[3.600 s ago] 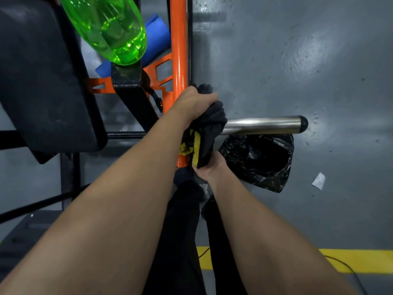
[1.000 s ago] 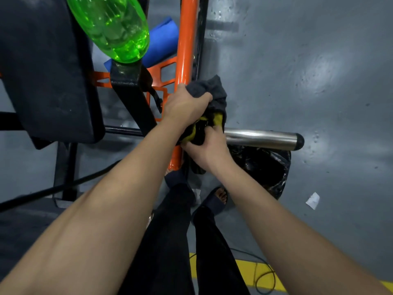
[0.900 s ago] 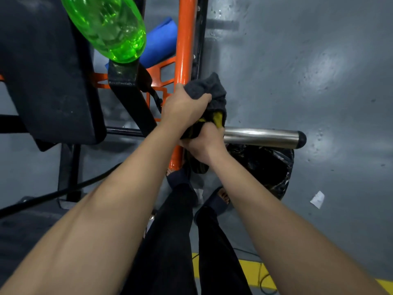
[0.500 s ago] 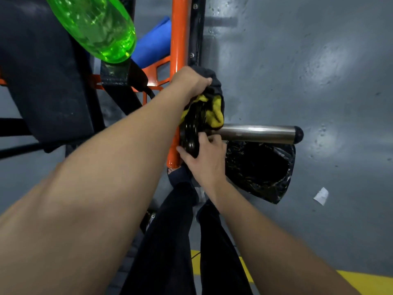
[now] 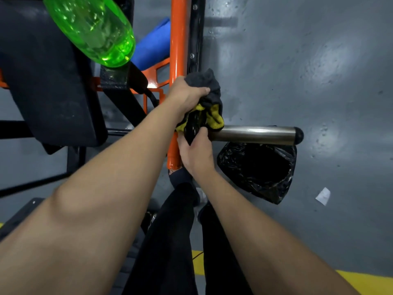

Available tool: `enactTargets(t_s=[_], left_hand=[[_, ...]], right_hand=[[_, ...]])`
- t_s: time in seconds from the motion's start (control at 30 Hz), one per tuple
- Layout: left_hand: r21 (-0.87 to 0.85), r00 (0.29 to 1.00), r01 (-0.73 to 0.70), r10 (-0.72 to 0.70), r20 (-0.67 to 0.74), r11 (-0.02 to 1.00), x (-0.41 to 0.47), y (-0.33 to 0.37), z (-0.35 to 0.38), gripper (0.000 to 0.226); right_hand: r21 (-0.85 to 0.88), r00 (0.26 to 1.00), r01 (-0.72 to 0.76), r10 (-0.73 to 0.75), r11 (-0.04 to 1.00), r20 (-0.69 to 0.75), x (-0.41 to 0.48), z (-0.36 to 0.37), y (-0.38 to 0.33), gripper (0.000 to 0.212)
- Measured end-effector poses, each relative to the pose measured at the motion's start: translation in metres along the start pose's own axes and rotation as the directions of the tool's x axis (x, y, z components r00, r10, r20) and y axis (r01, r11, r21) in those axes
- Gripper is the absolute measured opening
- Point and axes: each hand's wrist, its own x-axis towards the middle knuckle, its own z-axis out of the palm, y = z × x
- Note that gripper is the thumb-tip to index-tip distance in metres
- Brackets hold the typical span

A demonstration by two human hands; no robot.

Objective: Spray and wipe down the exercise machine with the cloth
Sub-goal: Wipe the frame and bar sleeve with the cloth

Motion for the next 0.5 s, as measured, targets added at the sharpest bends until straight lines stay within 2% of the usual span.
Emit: enactTargets(t_s=[0.1, 0.2, 0.33, 0.4, 0.5], left_hand=[[0.034, 1.000, 0.015, -0.014, -0.027, 0.999, 0.008, 0.010, 0.000, 0.073], [0.105, 0.999, 0.003, 0.001, -0.040, 0.994, 0.010, 0.015, 0.003, 0.071], [-0.025, 0.999, -0.028, 0.029, 0.014, 0.999, 0.003, -0.004, -0.003, 0.057], [-0.131, 0.999, -0.039, 0.042, 0.019, 0.991, -0.008, -0.018, -0.004, 0.051], [-0.226, 0.999, -0.049, 0.051, 0.002, 0.973, -0.018, -0.037, -0.004, 0.060]], right_hand=[[-0.072, 0.995, 0.095, -0.094, 0.993, 0.019, -0.008, -0.002, 0.014, 0.036], [-0.136, 0.992, 0.111, -0.102, 0.985, 0.073, -0.012, -0.005, 0.031, 0.039], [-0.169, 0.996, 0.093, -0.091, 0.981, 0.018, -0.006, -0.005, 0.025, 0.032], [-0.101, 0.998, 0.055, -0.055, 0.993, -0.003, 0.001, -0.004, 0.014, 0.033], [-0.022, 0.999, 0.046, -0.047, 0.999, -0.020, 0.011, -0.001, -0.002, 0.034]])
